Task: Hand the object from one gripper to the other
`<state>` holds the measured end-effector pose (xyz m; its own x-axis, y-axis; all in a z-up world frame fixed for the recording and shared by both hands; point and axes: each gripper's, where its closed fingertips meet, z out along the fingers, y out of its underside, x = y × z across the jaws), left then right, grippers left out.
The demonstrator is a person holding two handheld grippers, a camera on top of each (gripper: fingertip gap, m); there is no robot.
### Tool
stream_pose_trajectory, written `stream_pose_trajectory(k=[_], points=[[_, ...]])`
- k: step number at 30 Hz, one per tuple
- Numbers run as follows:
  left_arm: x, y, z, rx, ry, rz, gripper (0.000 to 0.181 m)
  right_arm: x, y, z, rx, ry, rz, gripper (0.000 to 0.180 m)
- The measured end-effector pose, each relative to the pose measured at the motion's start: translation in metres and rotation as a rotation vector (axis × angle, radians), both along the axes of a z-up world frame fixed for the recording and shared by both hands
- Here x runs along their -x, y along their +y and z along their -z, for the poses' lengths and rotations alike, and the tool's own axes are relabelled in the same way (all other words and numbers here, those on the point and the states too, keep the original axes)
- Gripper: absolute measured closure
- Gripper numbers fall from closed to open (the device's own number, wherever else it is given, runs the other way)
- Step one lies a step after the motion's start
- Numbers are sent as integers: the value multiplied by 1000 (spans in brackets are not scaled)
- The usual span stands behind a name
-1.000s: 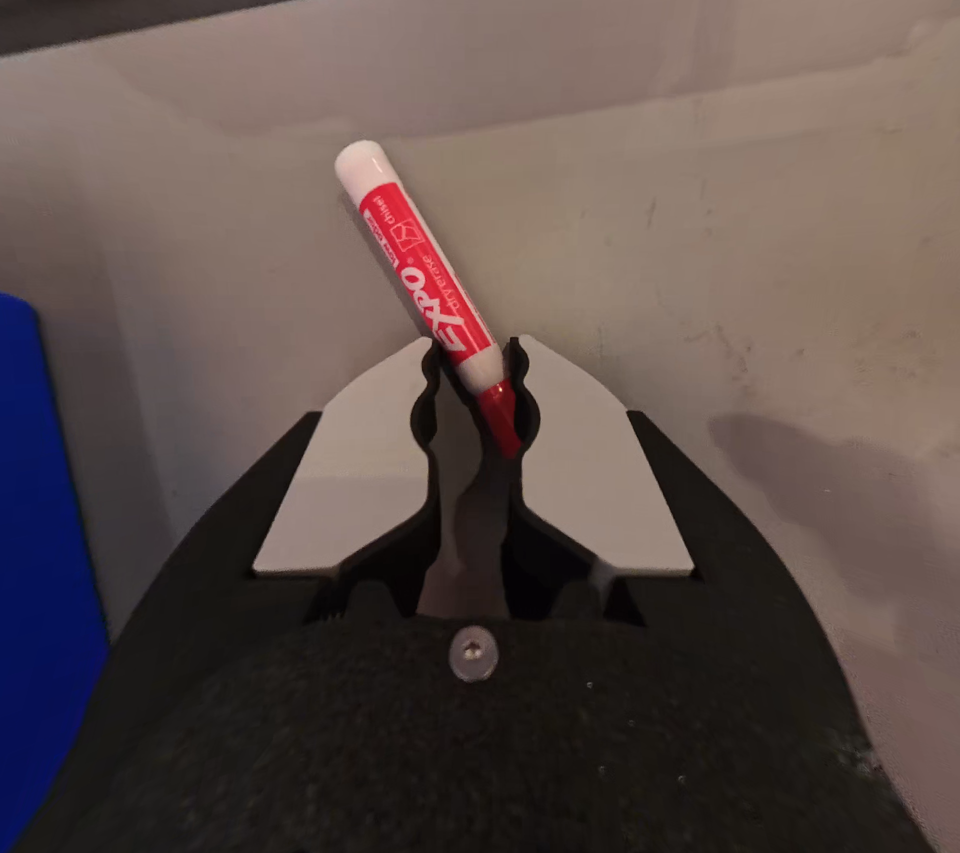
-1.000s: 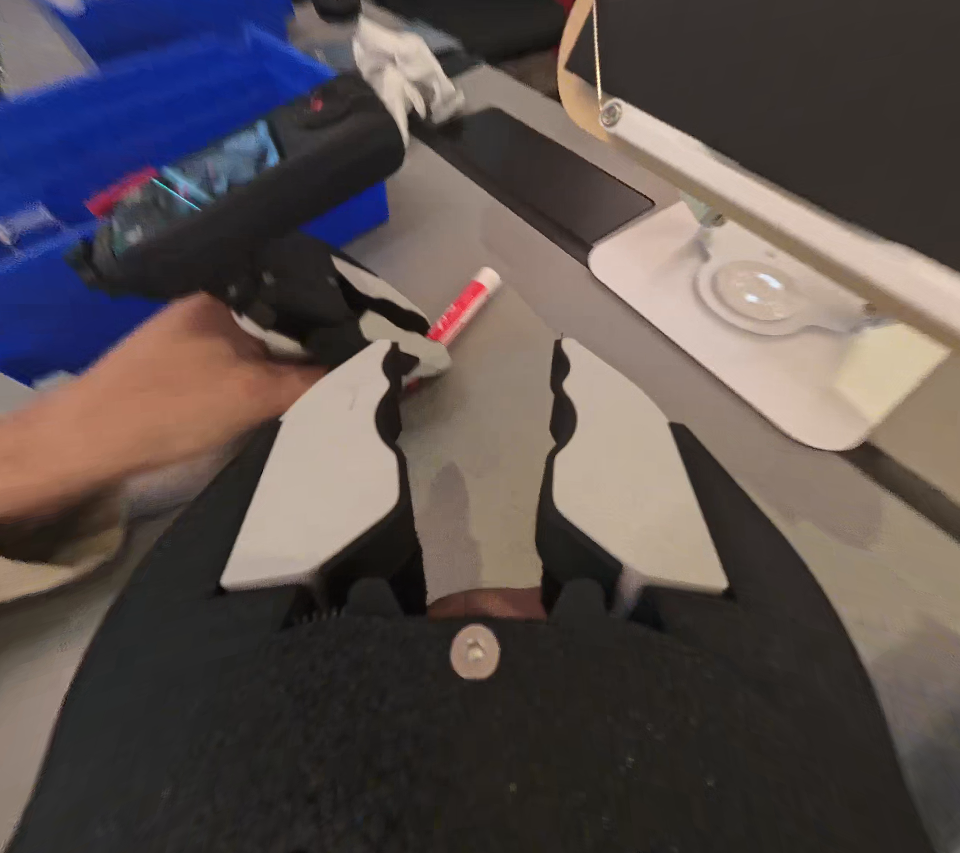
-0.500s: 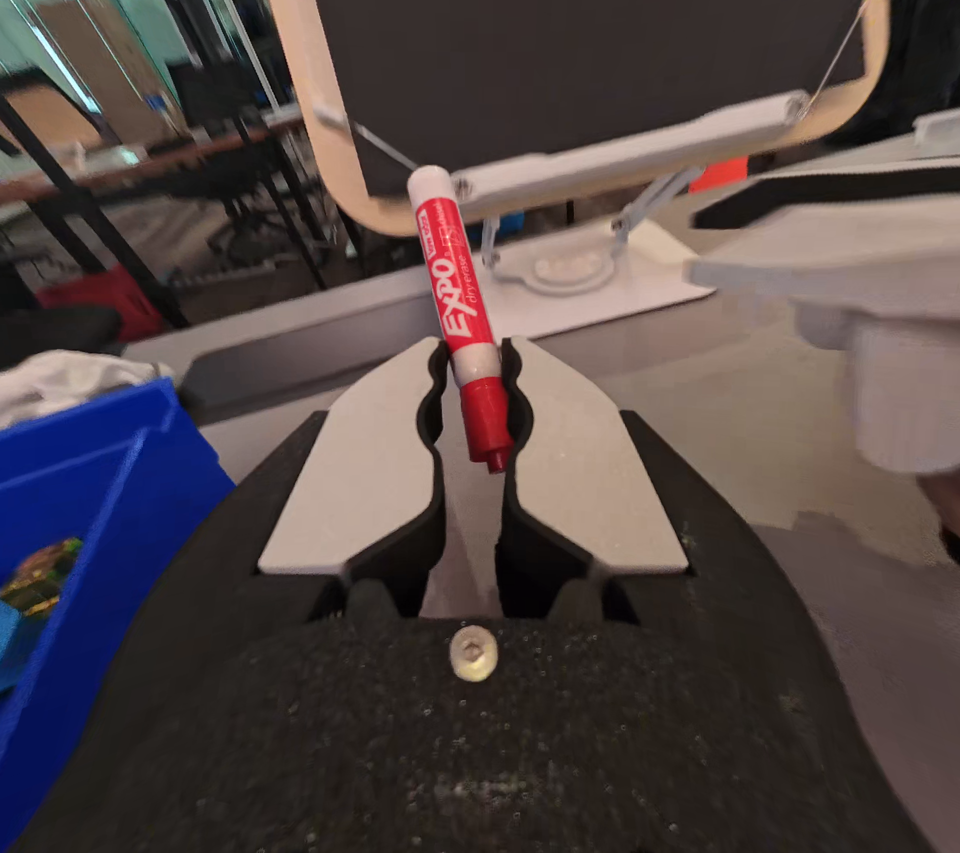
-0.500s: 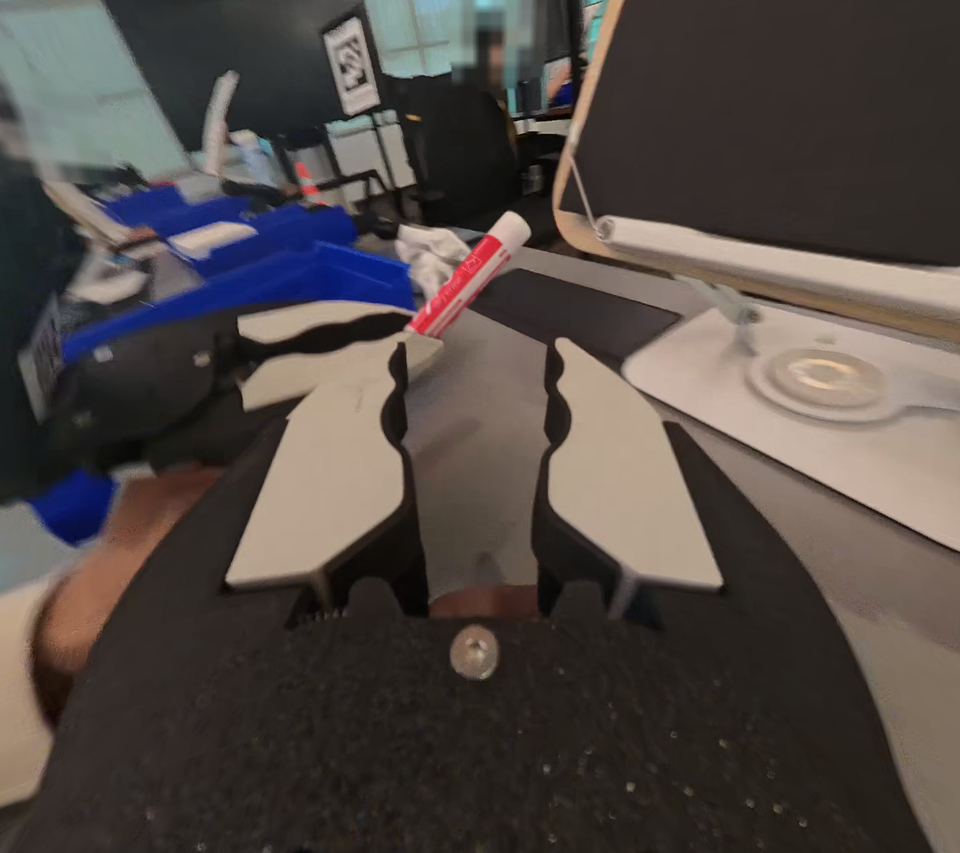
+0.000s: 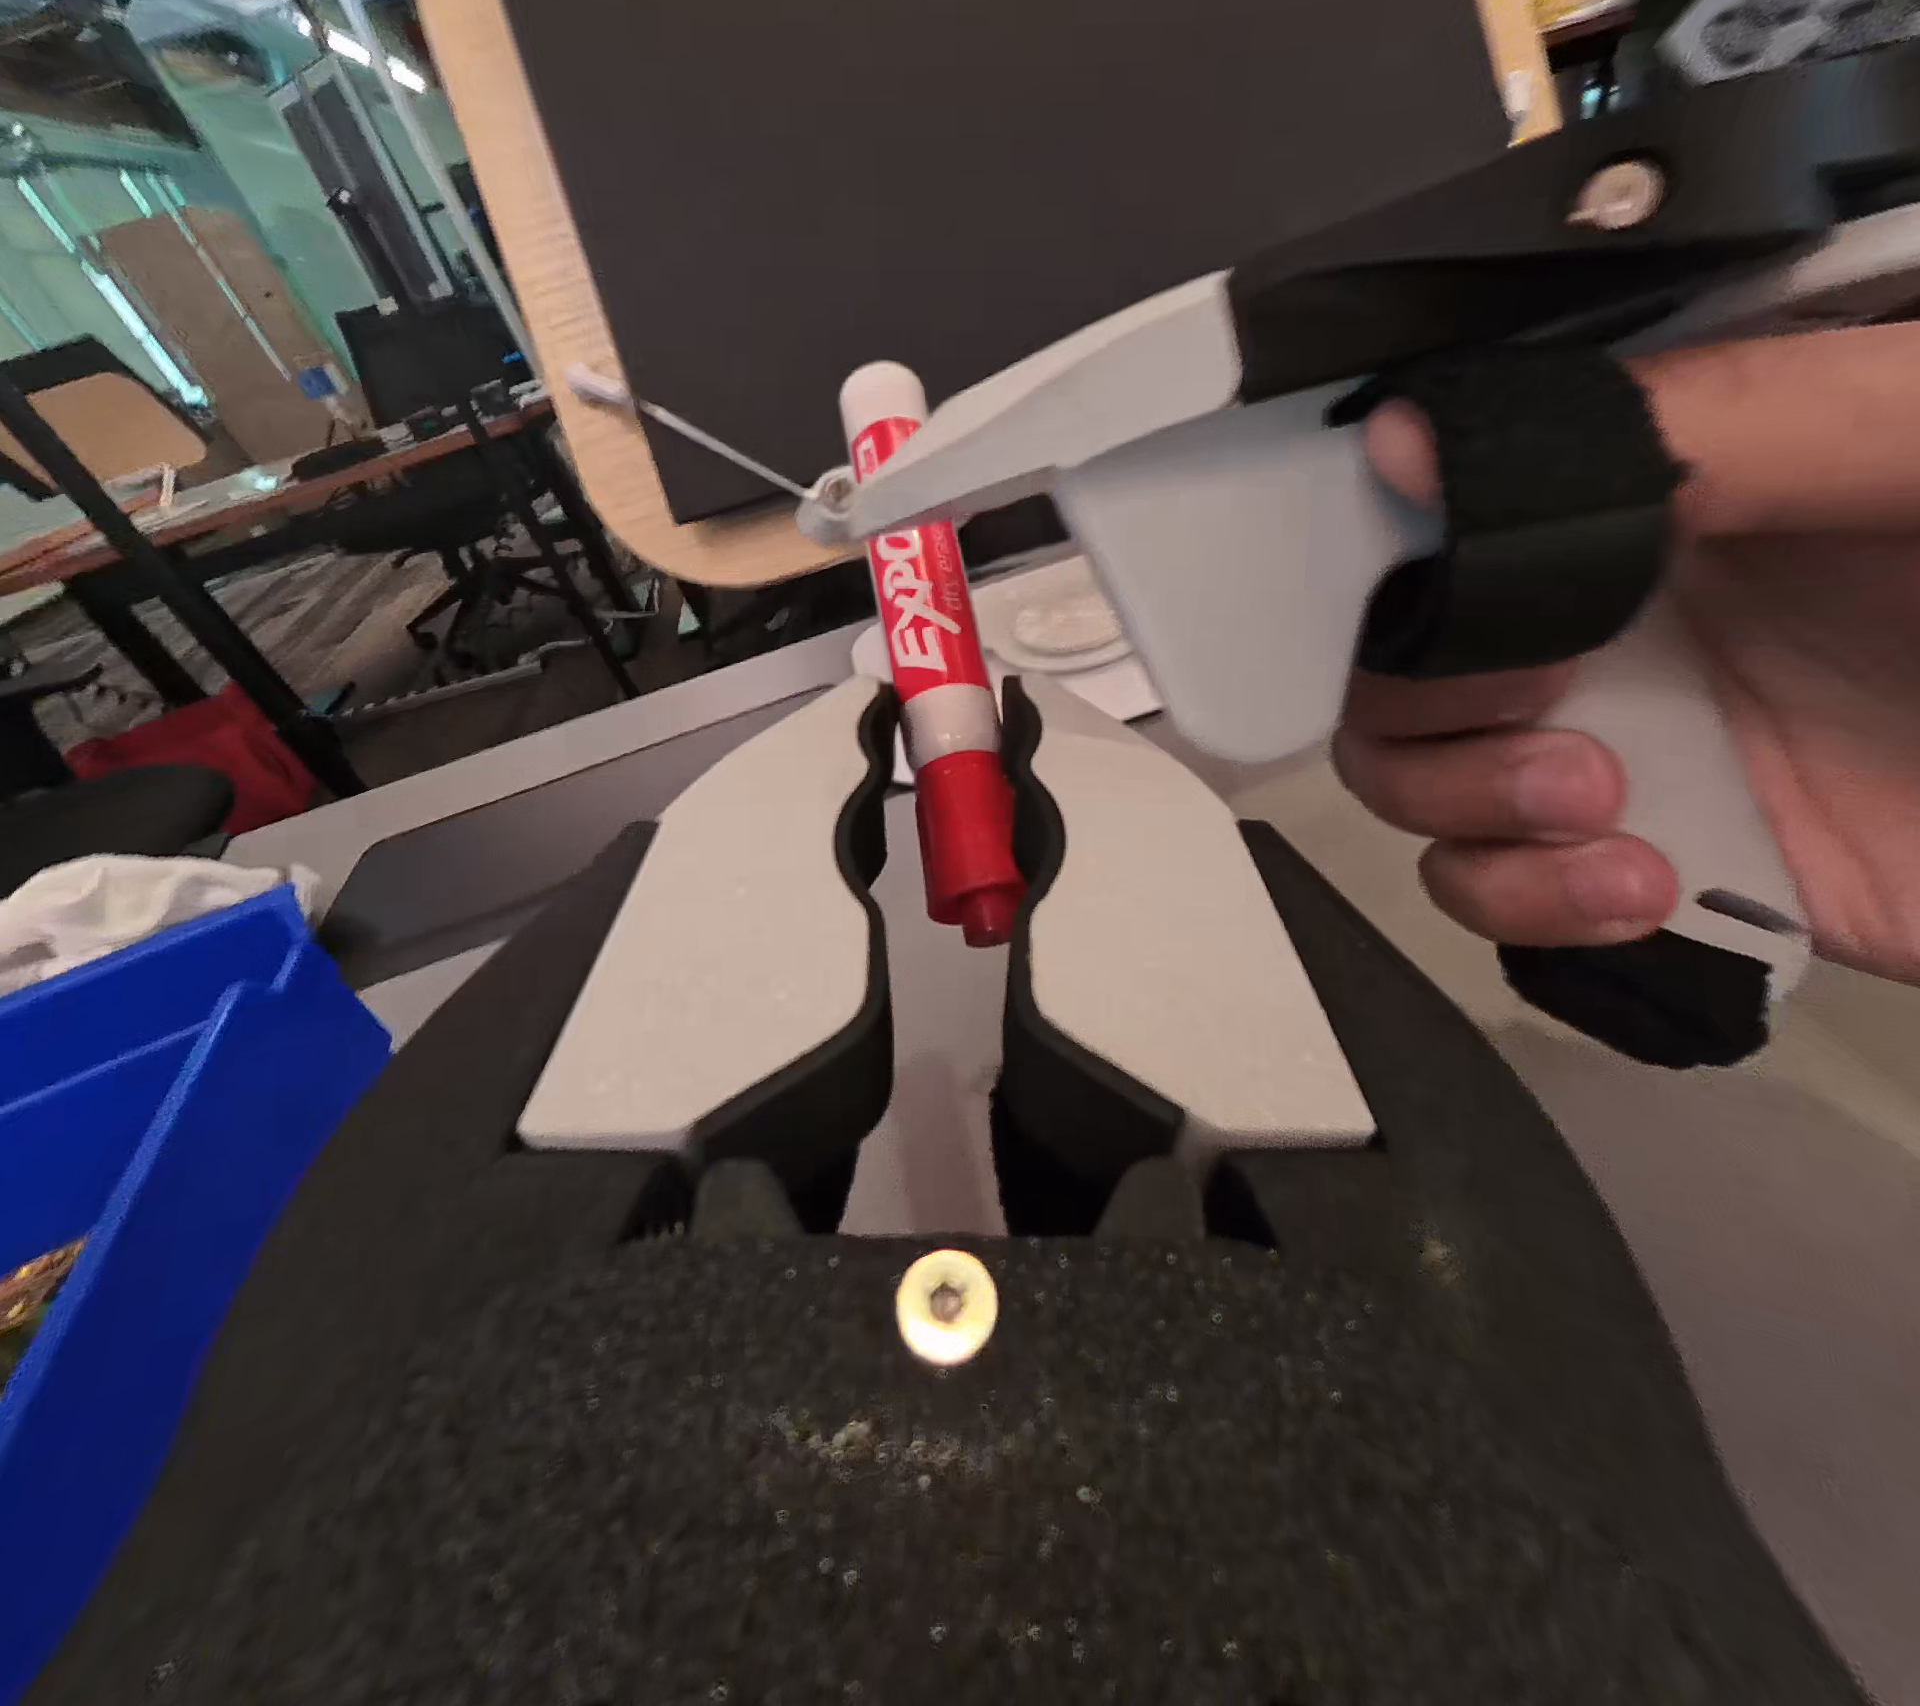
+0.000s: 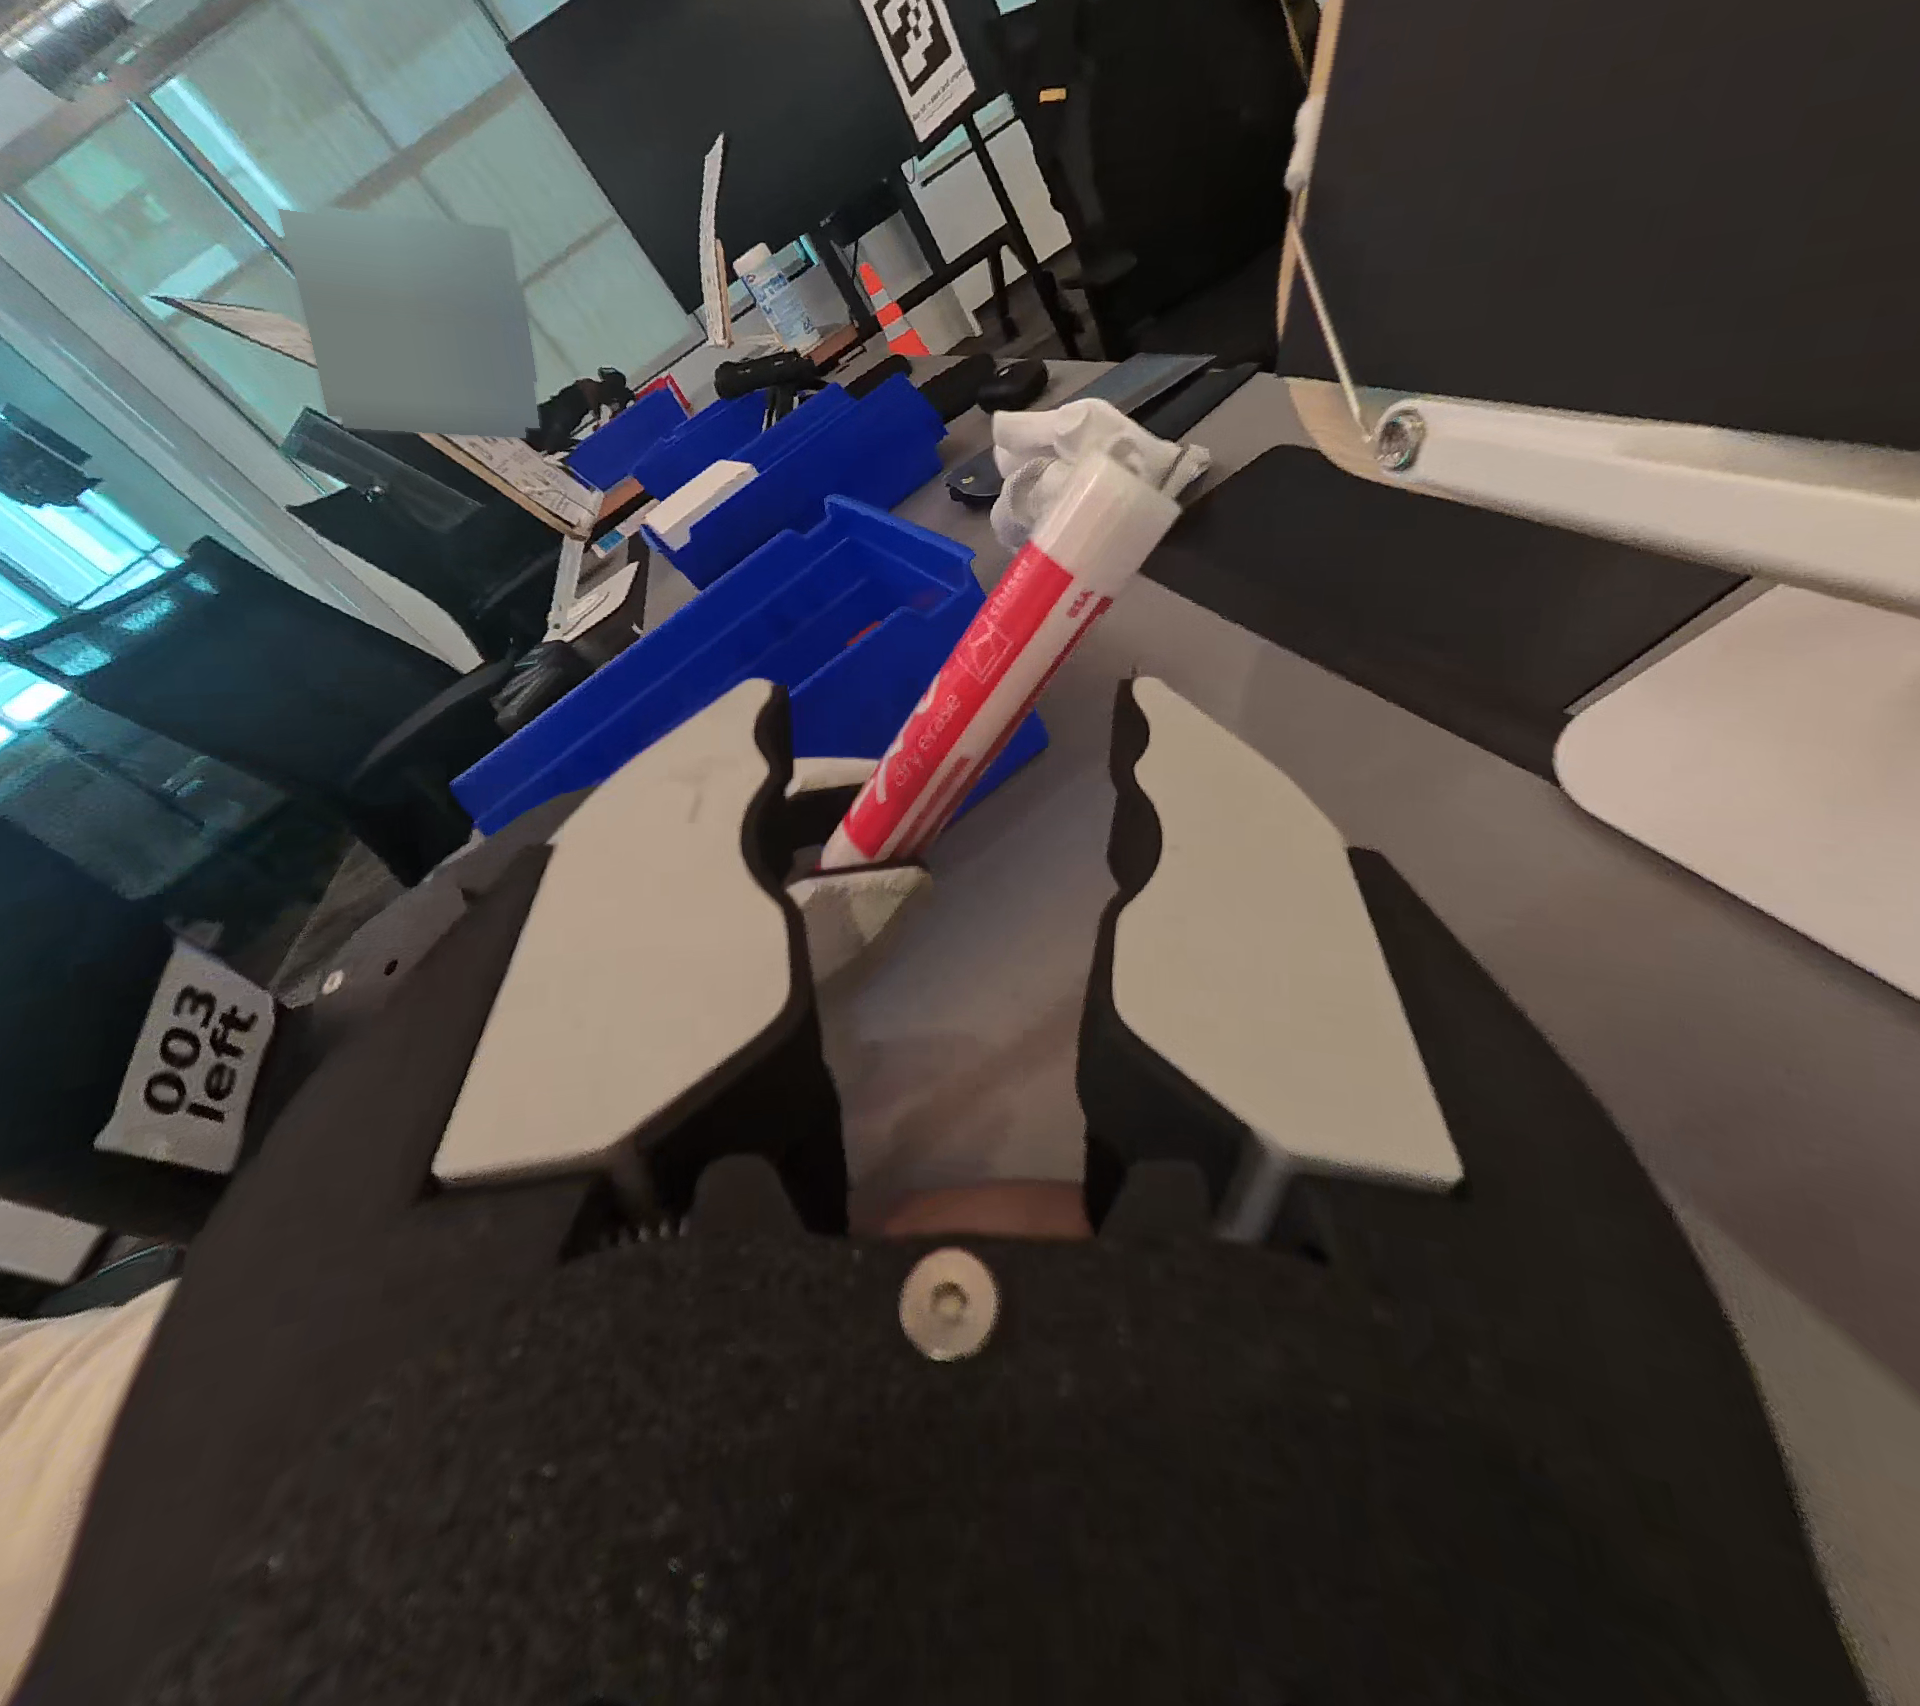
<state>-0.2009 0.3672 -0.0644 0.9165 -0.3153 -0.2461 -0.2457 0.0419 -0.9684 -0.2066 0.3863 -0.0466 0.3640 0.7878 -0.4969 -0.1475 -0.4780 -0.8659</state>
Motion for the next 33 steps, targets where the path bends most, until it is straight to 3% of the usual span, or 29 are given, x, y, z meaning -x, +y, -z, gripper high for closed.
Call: stream_pose_trajectory(k=[2,4,9,12,14,18,22,26,33], points=[[-8,-5,-2,-28,39,21,162,3,-4,-2,46,30,-56,126],[-13,-7,-3,-45,59,32,162,-5,-1,-4,70,40,-47,155],[-31,-10,5,5,25,128,160,-21,-6,-1,77,-25,-63,158],[-50,-15,17,112,-70,273,161,-41,9,2,-13,-160,84,160],[-56,-18,21,200,-177,361,156,-60,18,-4,-165,-281,211,160],[-52,-24,9,303,-412,498,143,-88,18,-13,-643,-729,470,160],[-46,-31,-5,293,-420,556,142,-73,0,2,-1079,-1093,522,161],[-34,-32,-2,310,-344,523,144,-54,-9,31,-1219,-1194,433,160],[-24,-26,19,388,-297,532,149,-34,-26,32,-1376,-1194,312,161]])
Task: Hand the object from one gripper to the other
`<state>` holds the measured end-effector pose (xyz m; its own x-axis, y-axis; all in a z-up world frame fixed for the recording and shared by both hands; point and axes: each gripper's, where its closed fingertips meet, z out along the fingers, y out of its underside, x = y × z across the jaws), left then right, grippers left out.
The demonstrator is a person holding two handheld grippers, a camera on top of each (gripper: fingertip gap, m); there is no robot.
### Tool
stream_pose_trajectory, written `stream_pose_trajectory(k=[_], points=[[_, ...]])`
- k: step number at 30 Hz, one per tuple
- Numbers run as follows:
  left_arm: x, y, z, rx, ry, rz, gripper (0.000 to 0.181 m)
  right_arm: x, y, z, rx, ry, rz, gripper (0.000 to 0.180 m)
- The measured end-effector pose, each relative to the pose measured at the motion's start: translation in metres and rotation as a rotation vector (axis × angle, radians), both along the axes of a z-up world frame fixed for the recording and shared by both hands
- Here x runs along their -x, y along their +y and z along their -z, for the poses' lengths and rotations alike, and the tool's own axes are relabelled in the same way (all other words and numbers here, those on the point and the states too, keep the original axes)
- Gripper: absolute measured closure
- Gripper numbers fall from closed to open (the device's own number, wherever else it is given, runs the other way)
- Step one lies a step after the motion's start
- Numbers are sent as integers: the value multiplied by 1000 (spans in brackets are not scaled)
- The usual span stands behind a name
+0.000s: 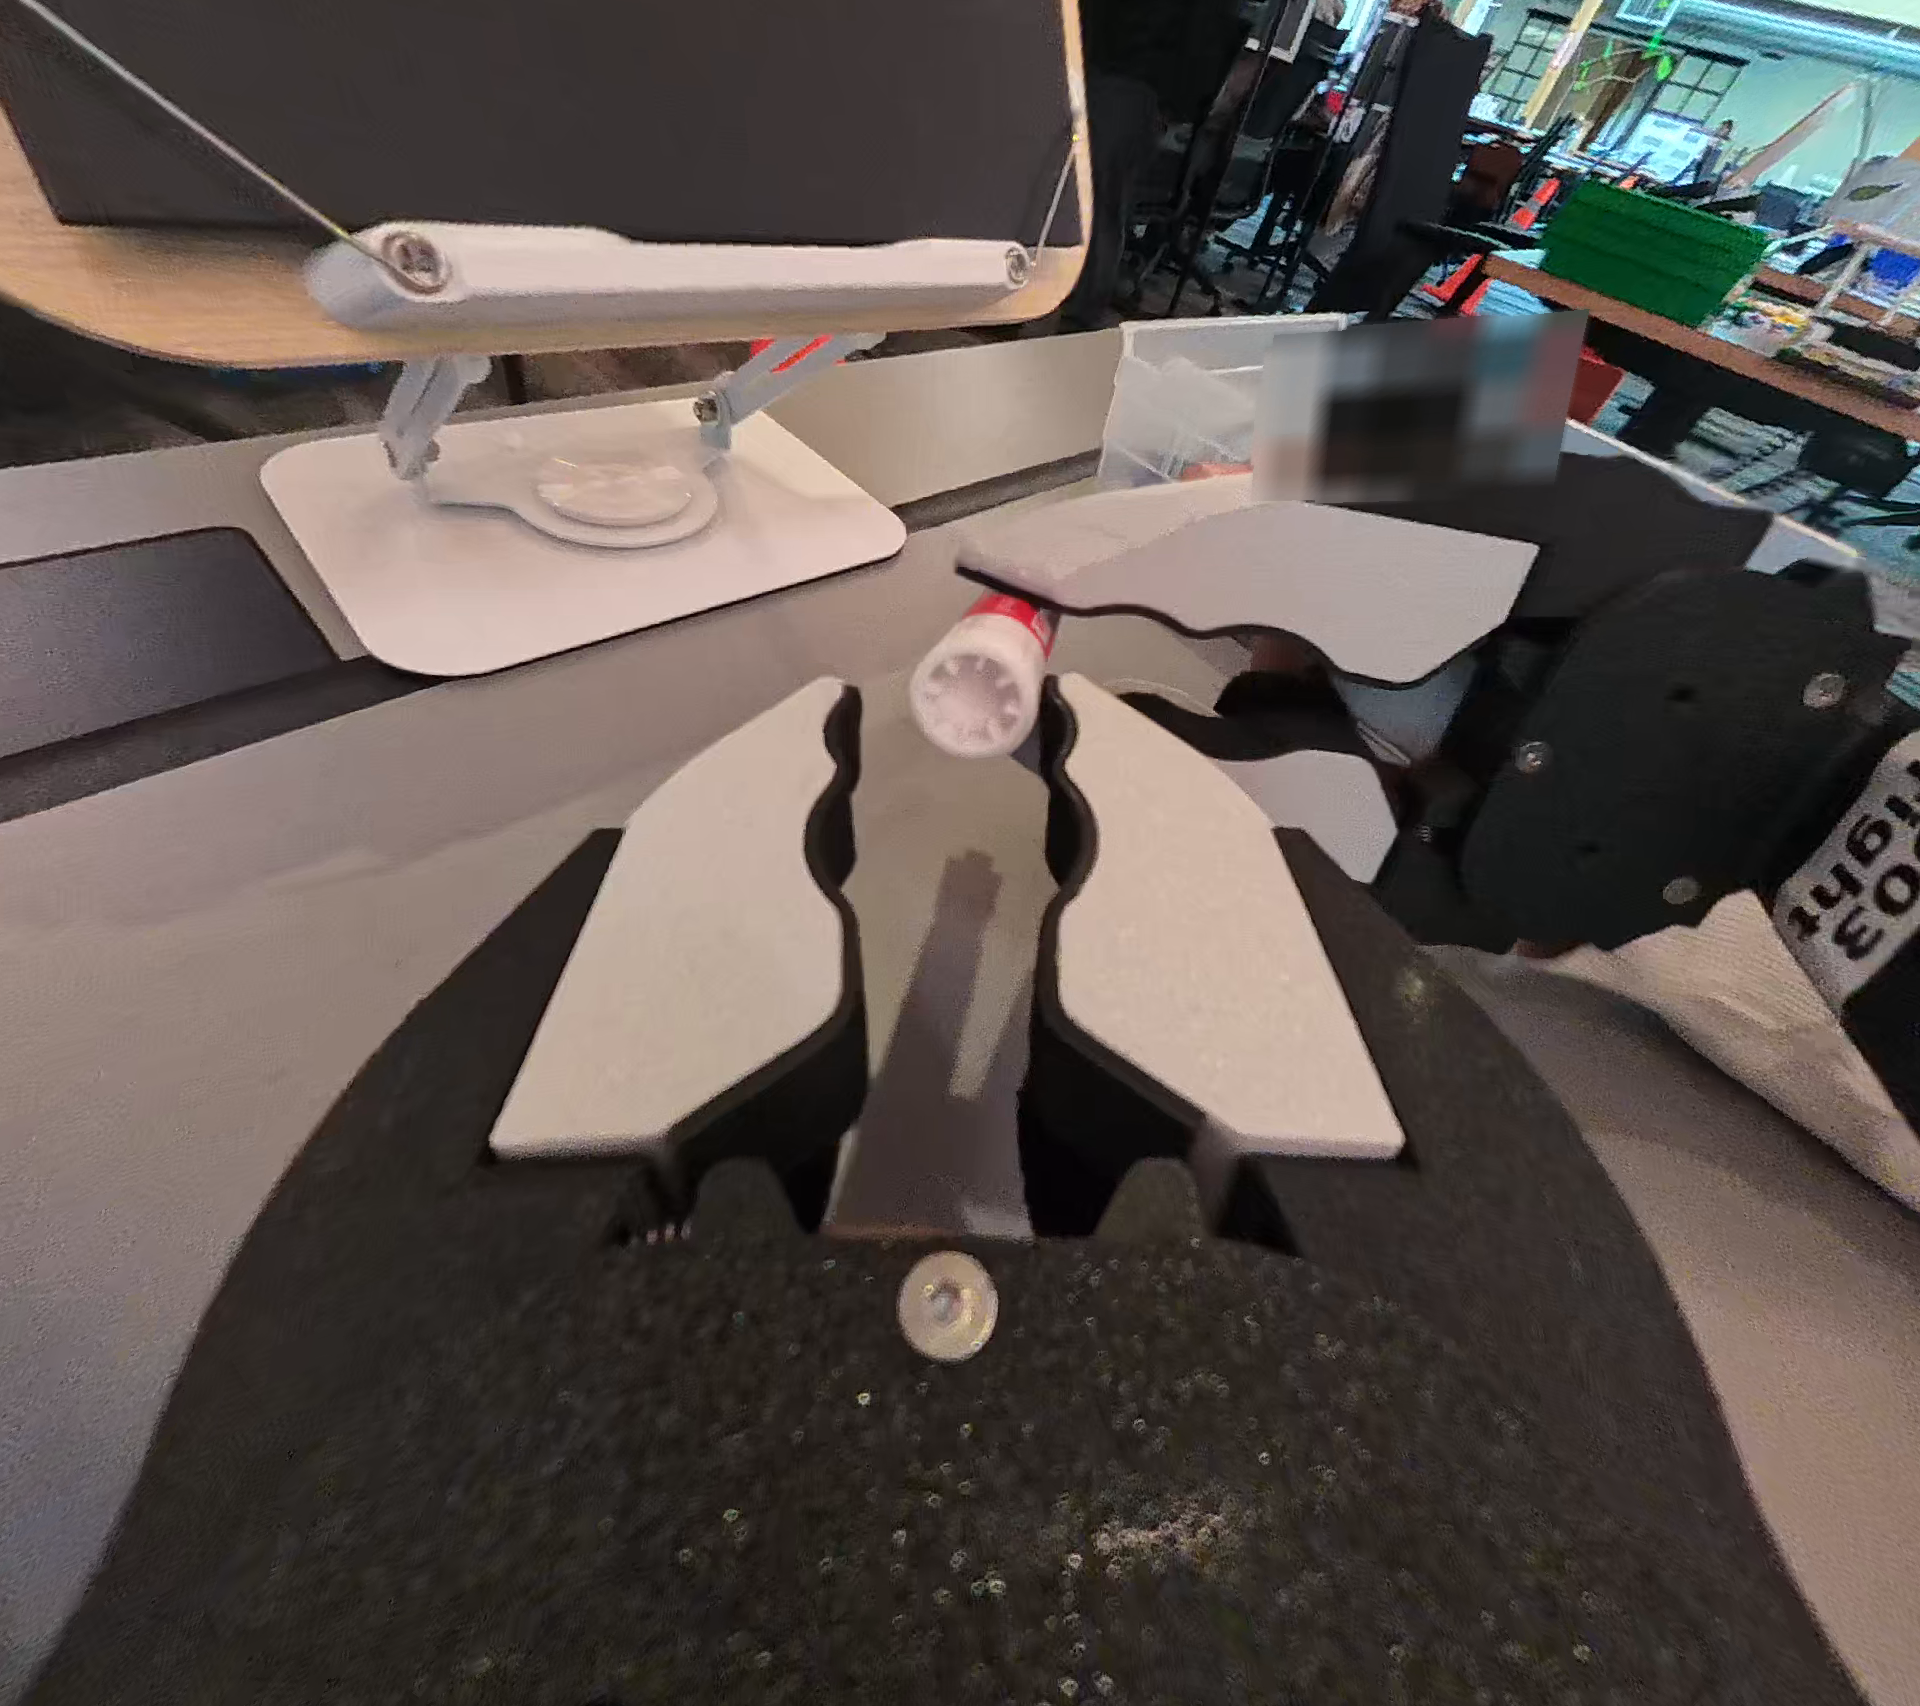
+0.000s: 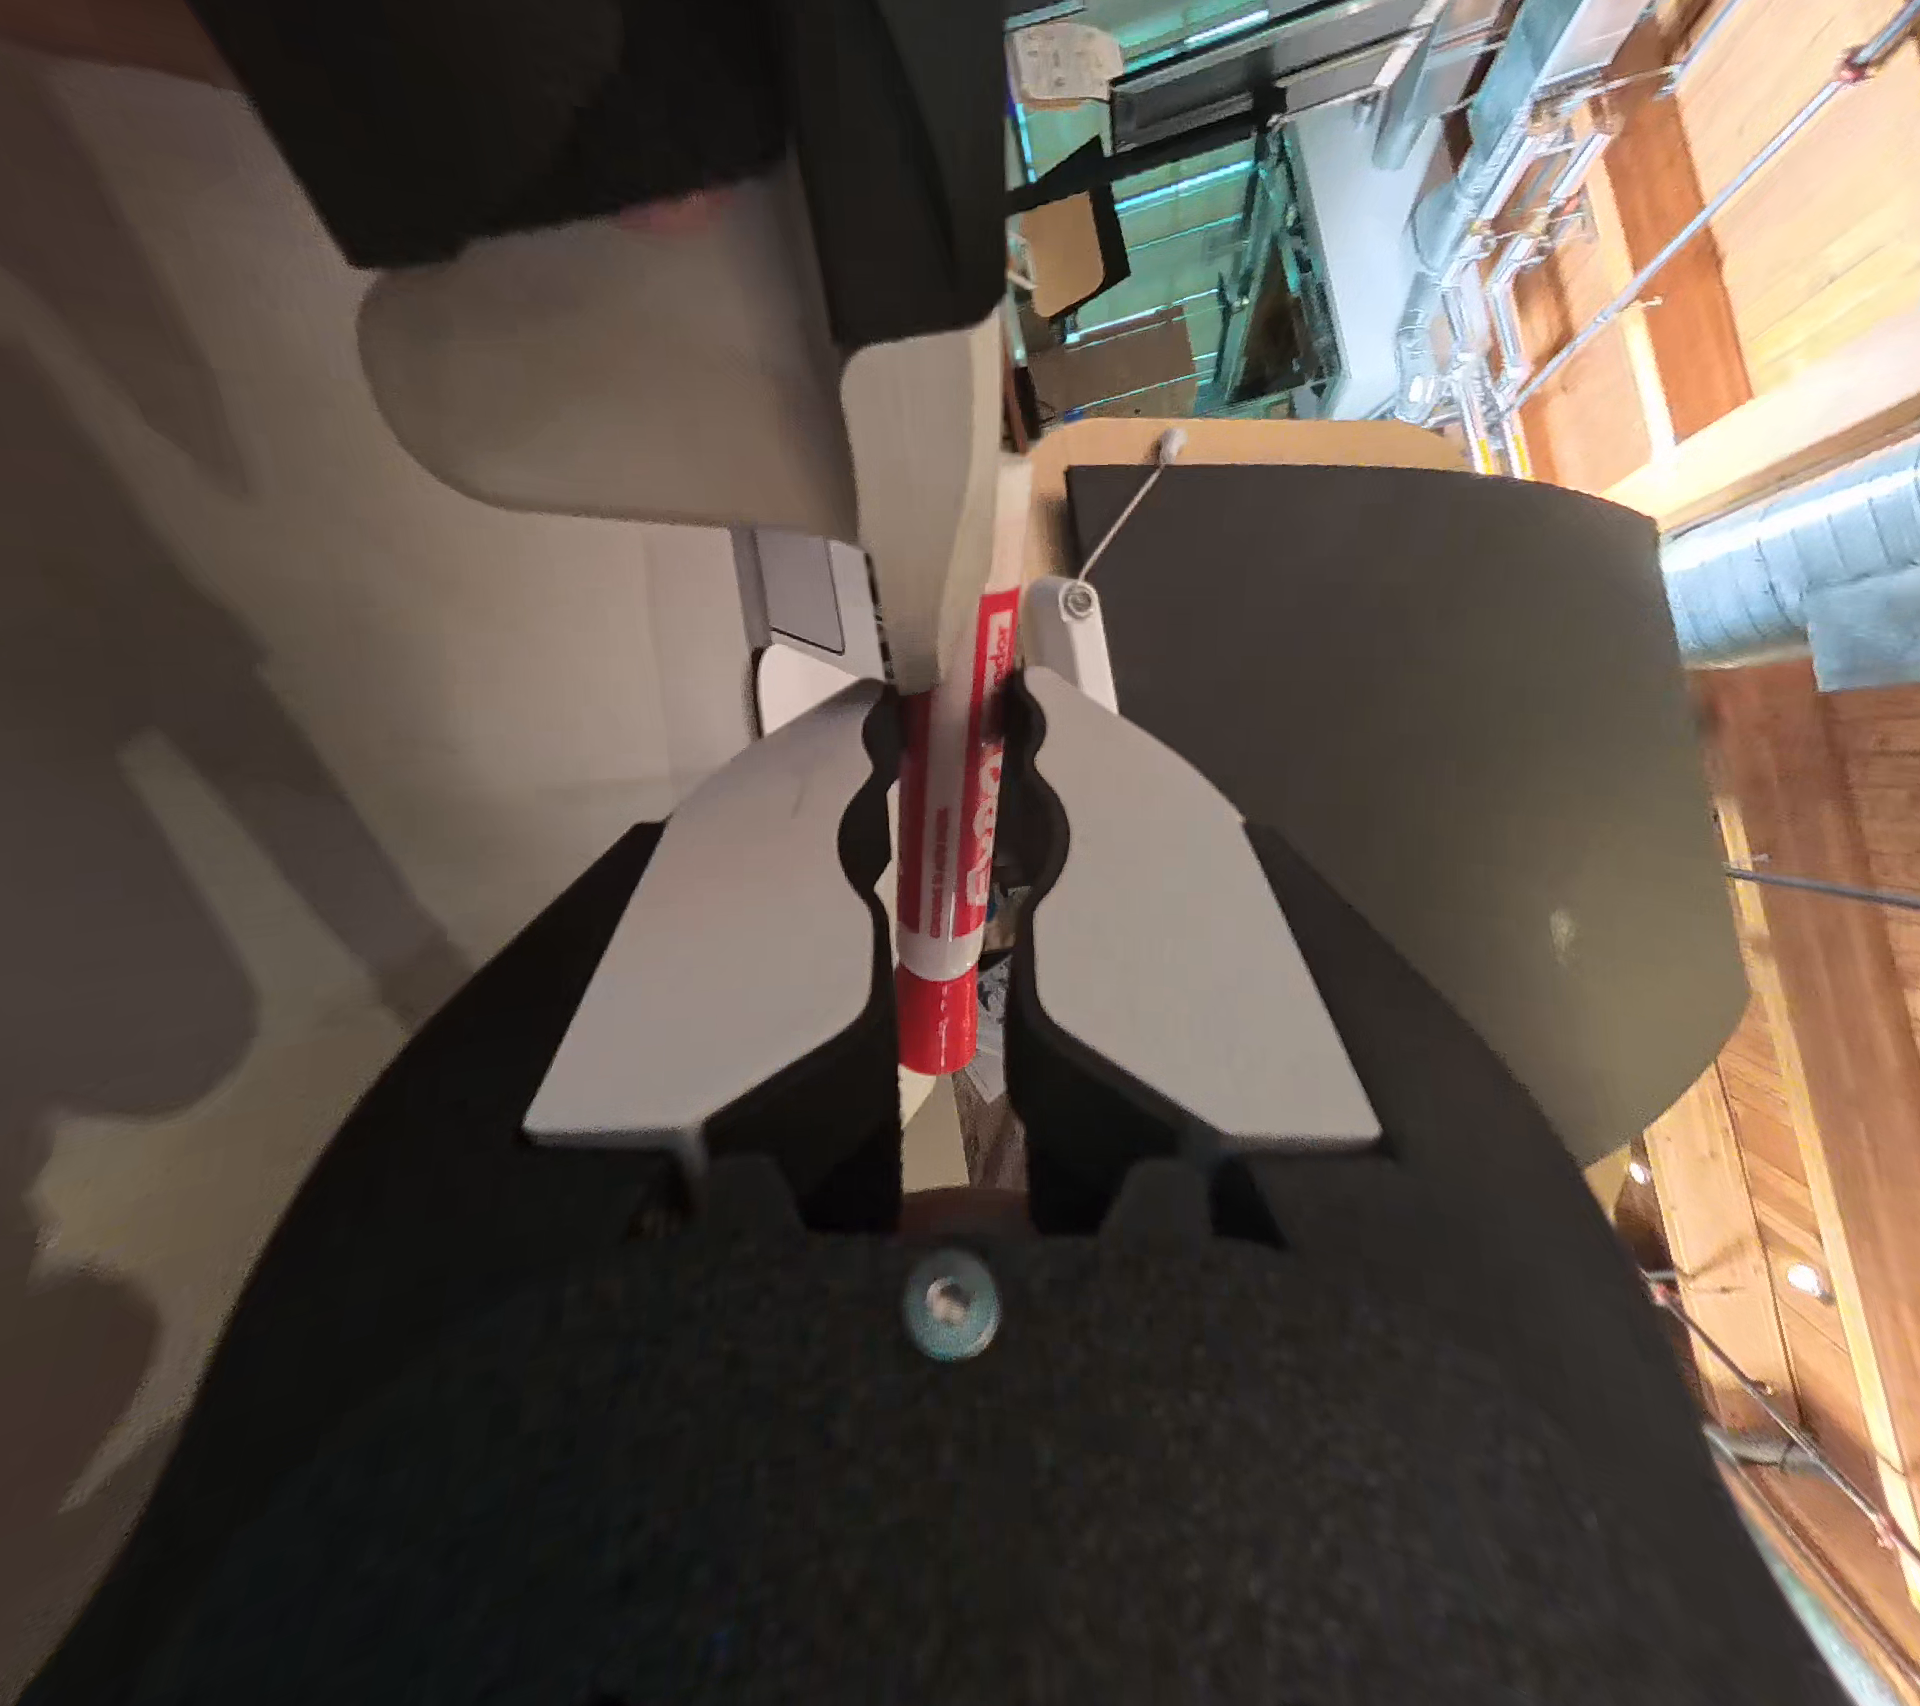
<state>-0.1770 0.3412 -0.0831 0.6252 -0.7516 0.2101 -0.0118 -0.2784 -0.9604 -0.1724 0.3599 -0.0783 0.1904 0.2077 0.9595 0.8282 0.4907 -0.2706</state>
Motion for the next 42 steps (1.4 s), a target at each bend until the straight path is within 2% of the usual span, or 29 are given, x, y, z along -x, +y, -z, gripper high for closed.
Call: stream_pose_trajectory(k=[1,7,9,11,13,16,18,21,24,28,29,30,32,34,37,39,42], points=[[-2,-2,0,3,-9,28,159,1,0,1,9,-12,-1,161],[-6,-4,0,33,-77,67,161,1,0,6,103,33,-62,160],[-5,-2,-4,40,-113,47,162,-2,1,3,136,137,-16,161],[3,2,-8,46,-162,11,162,0,-2,5,244,254,-21,146],[17,7,-16,63,-266,-20,162,1,-9,4,415,492,-54,142],[31,7,-32,53,-402,-26,162,-2,-28,4,771,1013,-203,140],[30,4,-39,44,-452,-6,162,-6,-34,-1,982,1294,-279,135],[21,-8,-52,20,-535,66,162,-21,-33,-28,1105,1668,-432,124],[3,-22,-62,25,-627,172,162,-27,-28,-40,1200,1856,-548,117],[-25,-34,-56,56,-650,254,162,-39,-30,-58,1148,1952,-710,130],[-31,-35,-53,63,-640,261,162,-41,-31,-61,1128,1942,-733,149],[-34,-35,-51,65,-644,267,161,-43,-32,-62,1105,1926,-735,160],[-36,-32,-46,105,-666,272,160,-43,-31,-60,1129,1862,-714,161],[-35,-23,-34,164,-641,245,153,-41,-27,-54,1112,1747,-596,161],[-26,-6,-20,178,-591,139,128,-51,-16,-51,886,1533,-296,161],[-19,0,-17,166,-572,89,128,-62,-10,-59,774,1443,-166,161],[-14,2,-17,159,-569,68,131,-80,-3,-71,694,1384,-75,161]])
